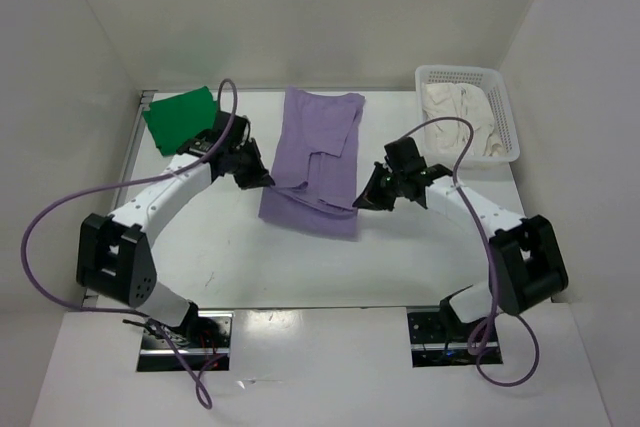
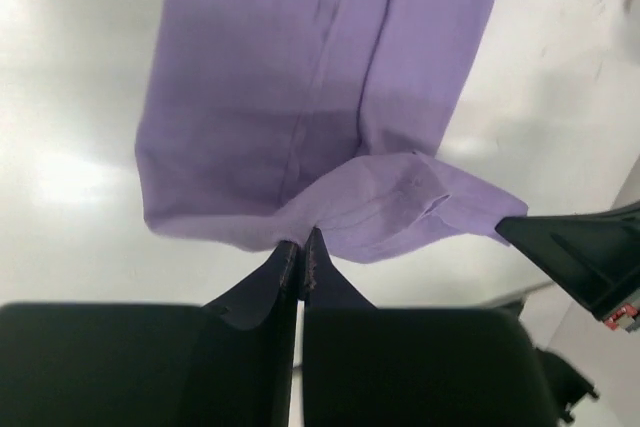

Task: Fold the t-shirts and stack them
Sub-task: Fold the folded rectangular tshirt in 1/3 of the way

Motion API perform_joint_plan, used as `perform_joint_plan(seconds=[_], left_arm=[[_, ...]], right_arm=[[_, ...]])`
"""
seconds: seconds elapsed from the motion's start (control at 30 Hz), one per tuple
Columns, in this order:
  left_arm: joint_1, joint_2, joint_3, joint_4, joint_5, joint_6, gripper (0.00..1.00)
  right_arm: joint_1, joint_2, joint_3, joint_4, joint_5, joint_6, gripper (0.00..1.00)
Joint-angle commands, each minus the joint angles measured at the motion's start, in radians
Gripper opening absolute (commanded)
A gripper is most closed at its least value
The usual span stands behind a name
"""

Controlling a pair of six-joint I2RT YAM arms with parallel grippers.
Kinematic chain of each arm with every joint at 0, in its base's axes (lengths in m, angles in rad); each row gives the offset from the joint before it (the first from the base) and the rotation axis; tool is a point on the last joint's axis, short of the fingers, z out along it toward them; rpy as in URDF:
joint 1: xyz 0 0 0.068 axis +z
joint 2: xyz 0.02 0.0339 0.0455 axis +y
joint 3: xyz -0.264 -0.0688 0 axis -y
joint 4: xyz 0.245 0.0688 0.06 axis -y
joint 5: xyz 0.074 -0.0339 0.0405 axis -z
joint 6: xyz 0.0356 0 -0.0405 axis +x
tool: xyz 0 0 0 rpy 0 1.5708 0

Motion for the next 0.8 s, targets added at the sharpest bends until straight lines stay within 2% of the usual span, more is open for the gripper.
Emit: perform_joint_plan(seconds=[0.0, 0.23, 0.43, 0.77], left_arm=[[0.019, 0.108, 0.103, 0.106, -0.061, 0.020, 0.00], [0.019, 0.266, 0.236, 0.169, -0.090, 0.043, 0.00], [0.028, 0.363, 0.335, 0.188, -0.124, 0.055, 0.00], [0.047, 0.493, 0.390, 0.264, -0.164, 0.073, 0.02]], right_arm=[[-0.051, 0.080, 0.112, 0.008, 0.035, -0.093, 0.00], [-0.134, 0.241, 0.296, 0.018, 0.035, -0.136, 0.00], [-0.157, 0.394, 0.440, 0.018, 0.035, -0.145, 0.00], [-0.197, 0.612, 0.604, 0.068, 0.024, -0.165, 0.00]])
